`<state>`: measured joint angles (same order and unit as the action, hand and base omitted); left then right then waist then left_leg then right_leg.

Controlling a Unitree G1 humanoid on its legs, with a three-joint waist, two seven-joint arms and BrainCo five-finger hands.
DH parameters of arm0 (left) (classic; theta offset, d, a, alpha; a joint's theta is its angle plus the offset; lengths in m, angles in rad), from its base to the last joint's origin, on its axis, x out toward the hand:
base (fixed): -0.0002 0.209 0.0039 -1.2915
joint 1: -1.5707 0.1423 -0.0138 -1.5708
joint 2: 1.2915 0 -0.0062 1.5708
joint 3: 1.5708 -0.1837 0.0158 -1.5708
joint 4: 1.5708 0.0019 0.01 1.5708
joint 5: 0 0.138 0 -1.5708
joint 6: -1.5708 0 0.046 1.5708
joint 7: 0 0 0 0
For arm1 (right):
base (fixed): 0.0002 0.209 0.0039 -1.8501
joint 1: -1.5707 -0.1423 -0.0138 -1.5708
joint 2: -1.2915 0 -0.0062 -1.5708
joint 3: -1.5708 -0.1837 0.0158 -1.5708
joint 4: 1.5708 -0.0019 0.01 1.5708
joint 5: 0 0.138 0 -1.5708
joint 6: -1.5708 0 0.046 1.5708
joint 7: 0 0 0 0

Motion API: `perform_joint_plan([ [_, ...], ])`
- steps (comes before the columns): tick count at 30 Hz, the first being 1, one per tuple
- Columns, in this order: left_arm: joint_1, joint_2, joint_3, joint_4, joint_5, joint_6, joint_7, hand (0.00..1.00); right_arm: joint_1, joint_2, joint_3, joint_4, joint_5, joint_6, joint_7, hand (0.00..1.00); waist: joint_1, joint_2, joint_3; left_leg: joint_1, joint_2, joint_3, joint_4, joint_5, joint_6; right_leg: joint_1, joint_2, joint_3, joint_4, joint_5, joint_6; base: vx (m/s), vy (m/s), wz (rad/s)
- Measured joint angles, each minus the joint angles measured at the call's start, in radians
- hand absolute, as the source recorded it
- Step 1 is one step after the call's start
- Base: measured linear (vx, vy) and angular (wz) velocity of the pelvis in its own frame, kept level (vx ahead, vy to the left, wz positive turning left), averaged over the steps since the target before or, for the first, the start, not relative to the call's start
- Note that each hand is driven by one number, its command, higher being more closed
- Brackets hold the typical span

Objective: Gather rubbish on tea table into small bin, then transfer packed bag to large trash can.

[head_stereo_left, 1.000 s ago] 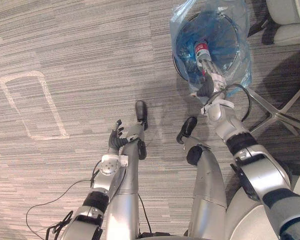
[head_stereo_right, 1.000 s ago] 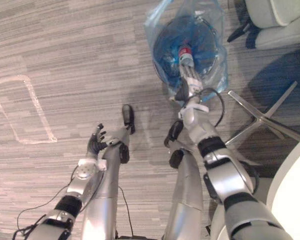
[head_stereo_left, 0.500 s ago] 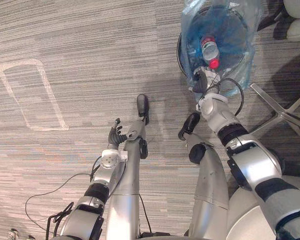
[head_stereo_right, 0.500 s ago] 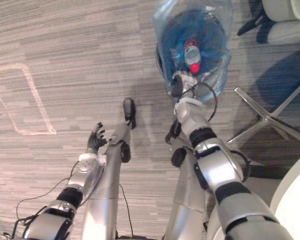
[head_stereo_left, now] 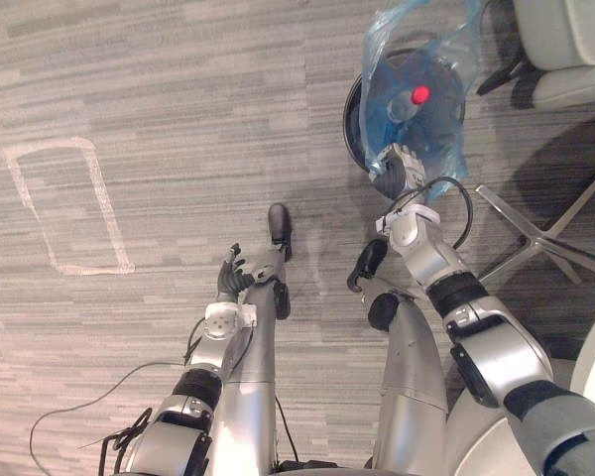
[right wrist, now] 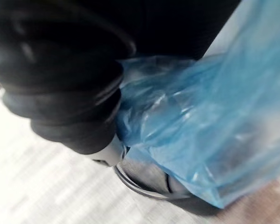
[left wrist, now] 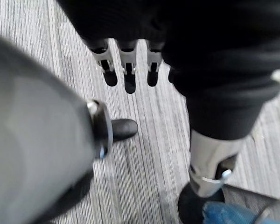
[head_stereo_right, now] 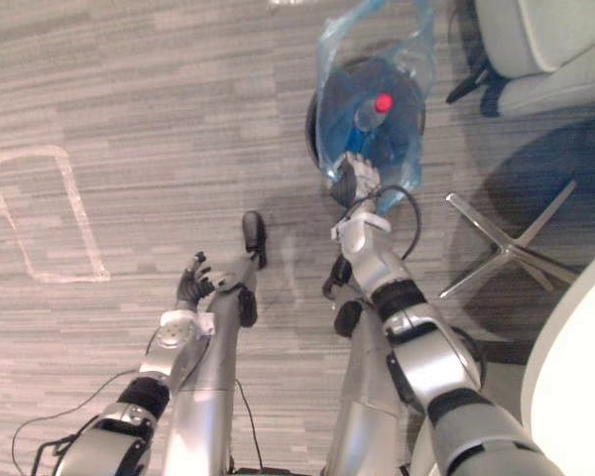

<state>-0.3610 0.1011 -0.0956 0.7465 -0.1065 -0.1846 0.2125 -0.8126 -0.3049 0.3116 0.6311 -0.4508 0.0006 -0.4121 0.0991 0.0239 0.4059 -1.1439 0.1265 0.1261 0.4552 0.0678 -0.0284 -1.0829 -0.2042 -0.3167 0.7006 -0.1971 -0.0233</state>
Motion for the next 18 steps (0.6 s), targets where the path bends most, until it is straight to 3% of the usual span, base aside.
perform_joint_plan([
  [8, 0.089, -0.020, 0.002, 0.000, 0.067, 0.028, -0.019, 0.00, 0.299, 0.115, -0.028, -0.338, 0.039, -0.010, 0.005, 1.00, -0.028, -0.024, -0.019, 0.235, 0.014, 0.008, -0.066, -0.008, -0.014, 0.240, 0.035, -0.007, -0.106, 0.012, 0.002, 0.00, -0.024, -0.05],
  [11, 0.136, -0.018, 0.001, 0.014, 0.085, 0.046, -0.023, 0.00, 0.417, 0.163, -0.013, -0.456, 0.041, -0.036, 0.029, 1.00, -0.041, -0.062, -0.060, 0.359, 0.020, 0.025, -0.120, -0.013, -0.024, 0.359, 0.054, -0.004, -0.177, 0.020, 0.007, 0.07, -0.022, -0.12],
  [16, 0.184, -0.026, -0.002, 0.093, 0.107, 0.065, -0.044, 0.00, 0.554, 0.191, -0.009, -0.510, 0.060, -0.057, 0.087, 1.00, -0.045, -0.087, -0.160, 0.555, 0.010, 0.052, -0.246, 0.000, -0.041, 0.538, 0.085, 0.023, -0.319, 0.050, 0.026, 0.14, -0.016, -0.14],
  [18, 0.191, -0.025, -0.003, 0.146, 0.109, 0.067, -0.045, 0.00, 0.578, 0.190, 0.004, -0.509, 0.060, -0.071, 0.105, 1.00, -0.051, -0.085, -0.196, 0.618, 0.002, 0.055, -0.304, 0.013, -0.044, 0.596, 0.096, 0.034, -0.375, 0.070, 0.031, 0.15, -0.012, -0.19],
])
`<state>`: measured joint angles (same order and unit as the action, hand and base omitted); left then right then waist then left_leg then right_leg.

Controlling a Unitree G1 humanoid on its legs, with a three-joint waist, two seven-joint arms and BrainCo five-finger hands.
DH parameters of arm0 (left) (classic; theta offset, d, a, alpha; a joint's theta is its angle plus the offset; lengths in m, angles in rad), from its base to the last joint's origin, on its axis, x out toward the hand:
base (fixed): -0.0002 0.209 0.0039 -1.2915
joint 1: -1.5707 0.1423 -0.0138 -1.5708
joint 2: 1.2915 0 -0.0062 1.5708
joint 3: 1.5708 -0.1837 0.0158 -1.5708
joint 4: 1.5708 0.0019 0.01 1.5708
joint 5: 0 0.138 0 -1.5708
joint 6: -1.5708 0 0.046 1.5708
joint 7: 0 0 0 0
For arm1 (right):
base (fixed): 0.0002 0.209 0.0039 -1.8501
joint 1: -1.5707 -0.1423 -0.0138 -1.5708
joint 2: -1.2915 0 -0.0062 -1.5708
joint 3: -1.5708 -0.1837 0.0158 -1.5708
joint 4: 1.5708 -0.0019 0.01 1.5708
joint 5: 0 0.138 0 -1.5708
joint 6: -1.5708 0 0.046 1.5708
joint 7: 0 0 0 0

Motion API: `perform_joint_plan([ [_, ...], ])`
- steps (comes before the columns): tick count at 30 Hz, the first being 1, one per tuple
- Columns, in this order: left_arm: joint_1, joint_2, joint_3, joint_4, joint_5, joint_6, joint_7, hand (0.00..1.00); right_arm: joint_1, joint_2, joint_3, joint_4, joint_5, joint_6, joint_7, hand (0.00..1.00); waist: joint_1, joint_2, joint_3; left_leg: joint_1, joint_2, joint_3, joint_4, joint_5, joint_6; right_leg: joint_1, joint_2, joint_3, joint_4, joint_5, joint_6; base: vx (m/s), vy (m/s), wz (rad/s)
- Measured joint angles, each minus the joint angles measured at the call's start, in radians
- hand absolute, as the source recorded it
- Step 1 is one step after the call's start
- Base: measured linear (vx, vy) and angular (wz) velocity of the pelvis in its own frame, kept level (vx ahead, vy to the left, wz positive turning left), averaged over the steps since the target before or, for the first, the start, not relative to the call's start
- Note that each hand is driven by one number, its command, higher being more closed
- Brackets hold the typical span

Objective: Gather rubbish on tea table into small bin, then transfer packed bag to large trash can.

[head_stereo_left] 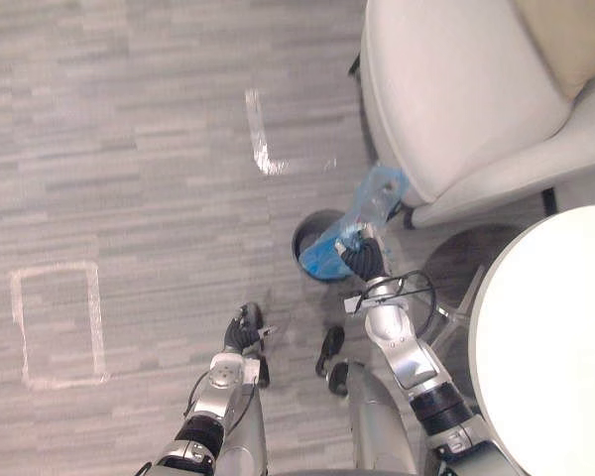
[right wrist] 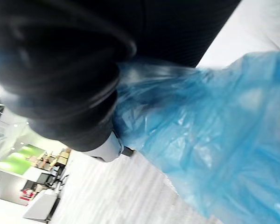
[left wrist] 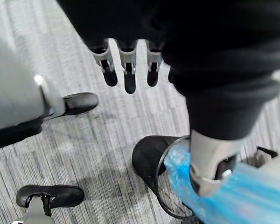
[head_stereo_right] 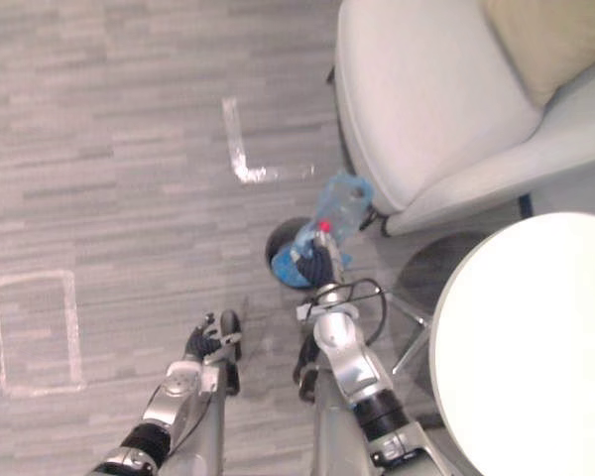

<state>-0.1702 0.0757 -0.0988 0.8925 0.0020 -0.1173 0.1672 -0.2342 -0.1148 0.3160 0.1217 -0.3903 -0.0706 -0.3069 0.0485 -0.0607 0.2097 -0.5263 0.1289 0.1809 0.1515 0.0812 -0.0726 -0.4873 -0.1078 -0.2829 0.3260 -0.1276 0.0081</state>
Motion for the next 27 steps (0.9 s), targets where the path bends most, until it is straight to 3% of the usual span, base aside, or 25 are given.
perform_joint_plan([
  [5, 0.007, 0.023, -0.008, 0.062, 0.021, 0.016, -0.017, 0.00, 0.021, -0.005, 0.001, 0.001, 0.020, -0.015, 0.055, 1.00, -0.016, -0.003, -0.033, 0.125, -0.008, 0.004, -0.081, 0.013, -0.002, 0.141, 0.030, 0.019, -0.145, 0.057, 0.008, 0.12, -0.003, -0.16],
  [10, 0.011, 0.051, -0.057, 0.020, 0.037, 0.015, -0.018, 0.00, 0.067, -0.013, 0.014, 0.002, 0.058, -0.036, 0.111, 1.00, -0.028, -0.003, -0.084, 0.205, -0.016, 0.014, -0.136, 0.019, -0.007, 0.216, 0.036, 0.038, -0.223, 0.088, 0.019, 0.03, 0.017, -0.12],
  [14, 0.097, 0.101, -0.120, -0.274, 0.038, 0.013, -0.022, 0.00, 0.073, -0.066, 0.049, 0.001, 0.111, -0.065, 0.162, 1.00, -0.036, -0.001, -0.121, 0.251, -0.022, 0.025, -0.179, 0.026, -0.006, 0.246, 0.038, 0.059, -0.252, 0.102, 0.025, -0.01, 0.026, -0.13],
  [16, 0.130, 0.158, -0.165, -0.425, 0.058, -0.053, -0.056, 0.00, 0.087, -0.126, 0.051, -0.024, 0.152, -0.071, 0.191, 1.00, -0.036, 0.002, -0.136, 0.283, -0.023, 0.029, -0.198, 0.028, -0.006, 0.270, 0.039, 0.071, -0.268, 0.108, 0.029, 0.03, 0.011, -0.11],
  [22, 0.113, 0.224, -0.240, -0.424, 0.110, -0.075, -0.088, 0.00, 0.082, -0.220, 0.094, -0.119, 0.258, -0.129, 0.251, 1.00, -0.045, 0.025, -0.170, 0.354, -0.033, 0.058, -0.245, 0.028, -0.007, 0.316, 0.042, 0.108, -0.308, 0.124, 0.035, 0.04, 0.019, -0.18],
  [27, 0.088, 0.237, -0.272, -0.479, 0.114, -0.091, -0.095, 0.00, 0.048, -0.243, 0.138, -0.132, 0.315, -0.134, 0.288, 1.00, -0.055, 0.030, -0.178, 0.380, -0.034, 0.058, -0.253, 0.028, -0.007, 0.346, 0.050, 0.129, -0.346, 0.143, 0.032, 0.05, -0.002, -0.15],
])
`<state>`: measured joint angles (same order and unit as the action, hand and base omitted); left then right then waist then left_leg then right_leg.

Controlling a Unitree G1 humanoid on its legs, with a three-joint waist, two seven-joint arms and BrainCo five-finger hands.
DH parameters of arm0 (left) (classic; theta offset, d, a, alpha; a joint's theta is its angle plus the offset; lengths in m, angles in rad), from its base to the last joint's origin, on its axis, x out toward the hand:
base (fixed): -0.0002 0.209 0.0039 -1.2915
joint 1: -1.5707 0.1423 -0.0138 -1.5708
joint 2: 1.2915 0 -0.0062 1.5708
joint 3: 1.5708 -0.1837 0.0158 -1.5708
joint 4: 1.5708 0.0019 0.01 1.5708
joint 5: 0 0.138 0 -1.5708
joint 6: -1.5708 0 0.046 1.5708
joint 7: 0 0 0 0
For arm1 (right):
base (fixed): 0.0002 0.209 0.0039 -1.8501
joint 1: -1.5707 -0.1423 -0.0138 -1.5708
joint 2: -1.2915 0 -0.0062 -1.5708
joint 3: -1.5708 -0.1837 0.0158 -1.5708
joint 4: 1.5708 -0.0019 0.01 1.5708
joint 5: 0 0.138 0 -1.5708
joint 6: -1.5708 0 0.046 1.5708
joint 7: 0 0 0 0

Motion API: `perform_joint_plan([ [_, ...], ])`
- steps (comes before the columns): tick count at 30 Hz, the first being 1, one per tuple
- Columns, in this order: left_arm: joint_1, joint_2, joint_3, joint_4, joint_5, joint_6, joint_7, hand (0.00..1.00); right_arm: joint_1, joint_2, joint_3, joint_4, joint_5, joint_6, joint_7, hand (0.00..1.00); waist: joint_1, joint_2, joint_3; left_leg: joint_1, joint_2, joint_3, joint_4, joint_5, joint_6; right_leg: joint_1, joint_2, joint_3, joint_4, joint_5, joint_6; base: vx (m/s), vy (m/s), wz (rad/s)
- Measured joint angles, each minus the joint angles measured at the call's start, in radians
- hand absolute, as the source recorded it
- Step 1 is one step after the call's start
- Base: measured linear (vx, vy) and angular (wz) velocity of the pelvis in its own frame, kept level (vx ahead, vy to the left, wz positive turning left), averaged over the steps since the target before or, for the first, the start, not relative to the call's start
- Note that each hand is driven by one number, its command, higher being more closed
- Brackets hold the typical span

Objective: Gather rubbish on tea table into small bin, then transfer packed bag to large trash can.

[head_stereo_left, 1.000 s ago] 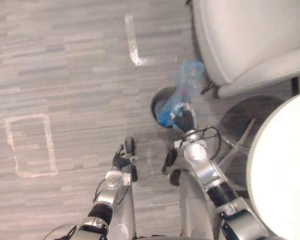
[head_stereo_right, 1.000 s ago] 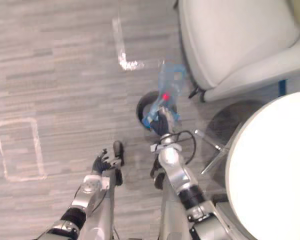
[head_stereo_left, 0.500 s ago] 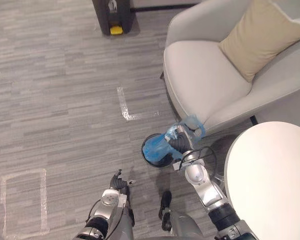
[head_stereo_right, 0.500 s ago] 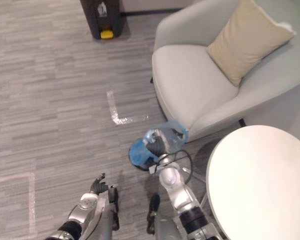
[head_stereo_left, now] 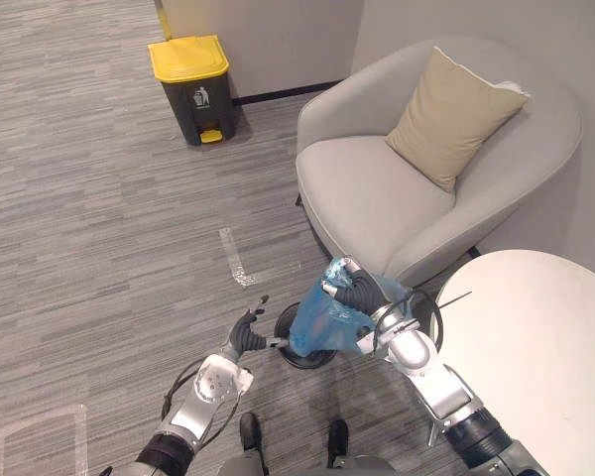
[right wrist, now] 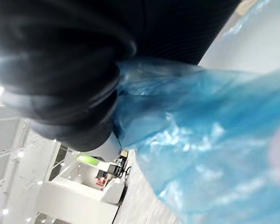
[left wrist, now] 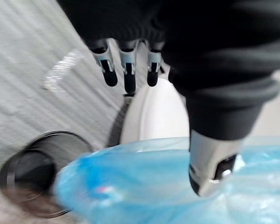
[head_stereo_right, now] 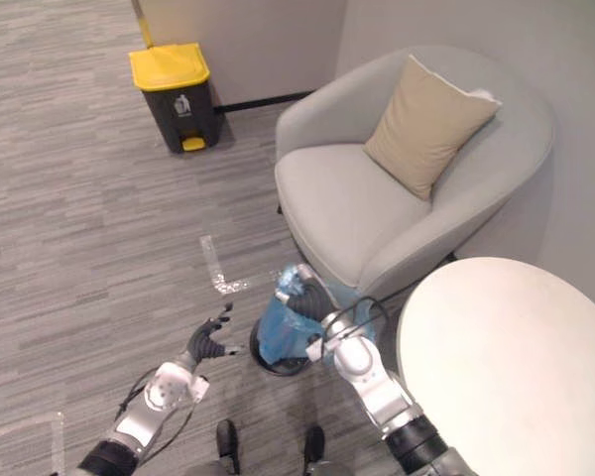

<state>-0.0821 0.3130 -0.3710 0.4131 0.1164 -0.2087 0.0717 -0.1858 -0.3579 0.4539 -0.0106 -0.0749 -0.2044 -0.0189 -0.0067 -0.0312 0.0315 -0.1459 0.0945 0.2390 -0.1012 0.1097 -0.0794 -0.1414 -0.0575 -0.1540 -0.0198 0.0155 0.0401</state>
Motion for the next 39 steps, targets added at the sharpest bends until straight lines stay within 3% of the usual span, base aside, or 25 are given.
perform_joint_plan([
  [6, -0.022, 0.030, -0.051, -0.130, -0.043, -0.016, -0.019, 0.00, -0.080, -0.021, 0.043, -0.027, 0.041, 0.000, 0.019, 1.00, -0.007, 0.005, -0.005, 0.009, 0.005, 0.000, -0.001, 0.000, 0.000, 0.007, 0.008, 0.022, -0.023, 0.022, -0.004, 0.00, -0.008, -0.11],
  [10, -0.030, 0.040, -0.086, -0.148, -0.039, -0.024, -0.019, 0.00, -0.099, -0.045, 0.091, -0.053, 0.056, 0.000, 0.025, 1.00, -0.011, 0.019, -0.018, 0.013, 0.004, -0.001, -0.001, 0.000, -0.001, 0.018, 0.008, 0.027, -0.043, 0.040, -0.003, -0.03, 0.002, -0.04],
  [18, -0.058, 0.043, -0.166, -0.144, -0.011, -0.024, -0.020, 0.00, -0.127, -0.033, 0.151, -0.053, 0.056, 0.001, 0.042, 1.00, -0.012, 0.019, -0.025, 0.025, 0.006, -0.004, -0.003, 0.002, -0.004, 0.035, 0.008, 0.033, -0.057, 0.049, -0.003, -0.03, 0.001, -0.01],
  [30, -0.160, -0.071, -0.218, 0.101, 0.081, -0.027, 0.014, 0.00, -0.211, 0.018, 0.223, -0.049, 0.132, 0.057, 0.042, 1.00, -0.011, 0.010, -0.035, 0.016, 0.004, -0.006, -0.003, 0.005, -0.007, 0.021, 0.011, 0.042, -0.058, 0.058, -0.003, 0.00, 0.000, -0.01],
  [31, -0.164, -0.076, -0.218, 0.112, 0.082, -0.026, 0.018, 1.00, -0.214, 0.022, 0.223, -0.048, 0.137, 0.058, 0.042, 1.00, -0.011, 0.010, -0.035, 0.015, 0.004, -0.008, -0.003, 0.006, -0.008, 0.020, 0.012, 0.043, -0.058, 0.059, -0.003, 0.00, 0.000, 0.00],
  [39, -0.181, -0.148, -0.204, 0.209, 0.119, 0.015, 0.106, 1.00, -0.245, 0.141, 0.232, -0.008, 0.252, 0.069, 0.016, 1.00, -0.012, 0.009, -0.036, 0.015, 0.015, -0.034, -0.003, 0.014, -0.017, 0.019, 0.019, 0.041, -0.058, 0.068, -0.010, -0.02, -0.004, 0.00],
])
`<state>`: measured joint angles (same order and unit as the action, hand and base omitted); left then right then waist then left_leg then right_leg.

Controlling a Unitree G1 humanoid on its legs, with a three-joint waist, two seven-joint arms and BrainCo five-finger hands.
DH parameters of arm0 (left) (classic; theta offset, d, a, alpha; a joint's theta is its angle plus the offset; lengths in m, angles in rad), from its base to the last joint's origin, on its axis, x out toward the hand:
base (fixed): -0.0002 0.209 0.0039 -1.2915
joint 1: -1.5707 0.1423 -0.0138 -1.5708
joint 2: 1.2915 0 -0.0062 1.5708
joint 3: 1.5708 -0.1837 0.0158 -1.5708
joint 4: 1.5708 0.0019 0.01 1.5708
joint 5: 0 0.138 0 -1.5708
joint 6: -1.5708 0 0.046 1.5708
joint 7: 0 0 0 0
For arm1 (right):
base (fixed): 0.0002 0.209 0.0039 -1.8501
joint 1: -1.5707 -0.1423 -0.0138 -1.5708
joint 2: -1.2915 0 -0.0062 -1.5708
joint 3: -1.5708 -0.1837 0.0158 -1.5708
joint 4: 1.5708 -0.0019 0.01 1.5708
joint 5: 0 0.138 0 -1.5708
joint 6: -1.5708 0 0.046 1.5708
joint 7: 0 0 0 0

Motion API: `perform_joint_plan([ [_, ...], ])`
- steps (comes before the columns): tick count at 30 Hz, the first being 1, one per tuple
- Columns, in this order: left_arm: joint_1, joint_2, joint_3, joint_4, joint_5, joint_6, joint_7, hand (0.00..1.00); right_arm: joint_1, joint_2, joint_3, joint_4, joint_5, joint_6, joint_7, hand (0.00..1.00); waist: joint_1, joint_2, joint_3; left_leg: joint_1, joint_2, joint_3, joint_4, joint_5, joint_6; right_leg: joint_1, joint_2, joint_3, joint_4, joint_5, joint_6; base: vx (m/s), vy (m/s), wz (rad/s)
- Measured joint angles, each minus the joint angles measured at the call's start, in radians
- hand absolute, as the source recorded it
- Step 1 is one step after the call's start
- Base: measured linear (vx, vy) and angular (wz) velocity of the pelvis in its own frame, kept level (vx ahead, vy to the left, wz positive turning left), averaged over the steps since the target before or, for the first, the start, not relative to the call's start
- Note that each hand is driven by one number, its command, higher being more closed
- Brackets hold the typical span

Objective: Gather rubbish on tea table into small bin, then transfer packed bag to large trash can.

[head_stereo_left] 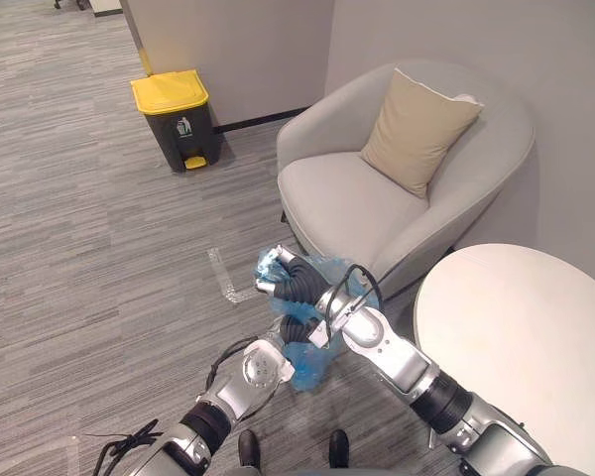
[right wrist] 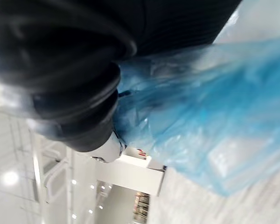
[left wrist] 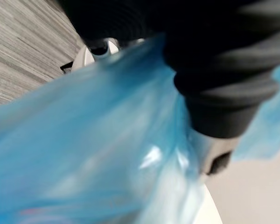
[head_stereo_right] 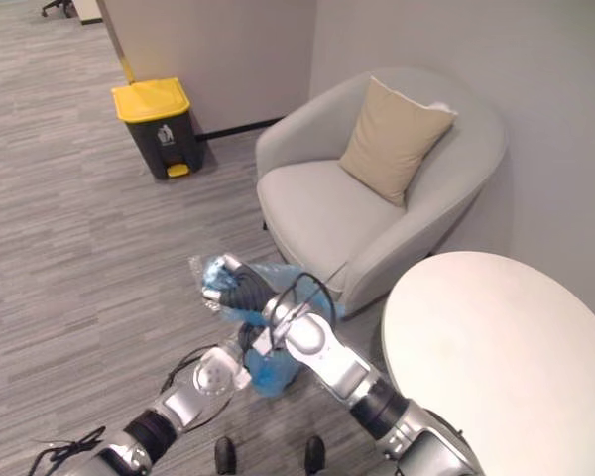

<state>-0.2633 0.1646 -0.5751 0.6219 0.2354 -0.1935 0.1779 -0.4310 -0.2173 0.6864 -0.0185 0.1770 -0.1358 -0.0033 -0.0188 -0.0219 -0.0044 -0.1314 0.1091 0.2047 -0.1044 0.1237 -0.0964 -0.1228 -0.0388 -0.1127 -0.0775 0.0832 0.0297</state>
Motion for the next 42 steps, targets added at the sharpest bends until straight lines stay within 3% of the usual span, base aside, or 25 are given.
perform_joint_plan([
  [12, 0.003, -0.039, 0.049, 0.019, -0.025, 0.027, 0.081, 1.00, 0.001, 0.068, 0.033, 0.000, 0.100, -0.002, -0.008, 1.00, -0.005, 0.000, 0.000, -0.001, 0.007, -0.017, -0.004, 0.004, -0.007, 0.001, 0.006, -0.006, 0.000, 0.001, -0.002, -0.01, -0.003, 0.00],
  [13, 0.003, -0.039, 0.049, 0.019, -0.025, 0.028, 0.082, 1.00, 0.002, 0.068, 0.033, 0.000, 0.100, -0.003, -0.008, 0.00, -0.005, 0.000, 0.000, -0.001, 0.007, -0.017, -0.004, 0.004, -0.007, 0.001, 0.006, -0.006, 0.000, 0.001, -0.002, 0.00, 0.000, 0.00],
  [20, 0.055, -0.039, 0.097, 0.018, -0.043, 0.034, 0.077, 1.00, 0.067, 0.091, 0.021, -0.003, 0.091, -0.026, 0.002, 0.00, -0.013, -0.016, -0.013, -0.001, 0.006, -0.020, 0.001, 0.004, -0.007, 0.003, 0.006, -0.007, -0.003, 0.002, -0.003, 0.03, 0.002, 0.00],
  [28, 0.116, -0.041, 0.167, -0.023, -0.062, 0.036, 0.069, 1.00, 0.151, 0.092, -0.062, -0.004, -0.123, -0.055, -0.015, 0.00, -0.020, -0.018, -0.014, 0.001, 0.008, -0.023, 0.001, 0.004, -0.007, 0.006, 0.006, -0.009, -0.002, 0.002, -0.003, 0.00, 0.000, 0.00],
  [34, 0.144, -0.037, 0.211, -0.079, -0.062, 0.035, 0.056, 1.00, 0.201, -0.007, -0.173, -0.031, -0.408, -0.063, -0.095, 0.00, -0.017, -0.019, -0.017, 0.009, 0.011, -0.025, -0.001, 0.003, -0.007, 0.018, 0.005, -0.010, -0.003, -0.001, 0.001, 0.00, 0.000, 0.00],
  [42, 0.210, -0.020, 0.276, -0.140, -0.062, 0.032, 0.053, 1.00, 0.342, -0.107, -0.369, -0.125, -0.537, -0.071, -0.171, 0.00, -0.016, -0.019, -0.017, 0.009, 0.011, -0.025, -0.005, 0.001, -0.008, 0.018, 0.005, -0.010, -0.006, -0.006, 0.008, 0.00, 0.000, 0.00],
])
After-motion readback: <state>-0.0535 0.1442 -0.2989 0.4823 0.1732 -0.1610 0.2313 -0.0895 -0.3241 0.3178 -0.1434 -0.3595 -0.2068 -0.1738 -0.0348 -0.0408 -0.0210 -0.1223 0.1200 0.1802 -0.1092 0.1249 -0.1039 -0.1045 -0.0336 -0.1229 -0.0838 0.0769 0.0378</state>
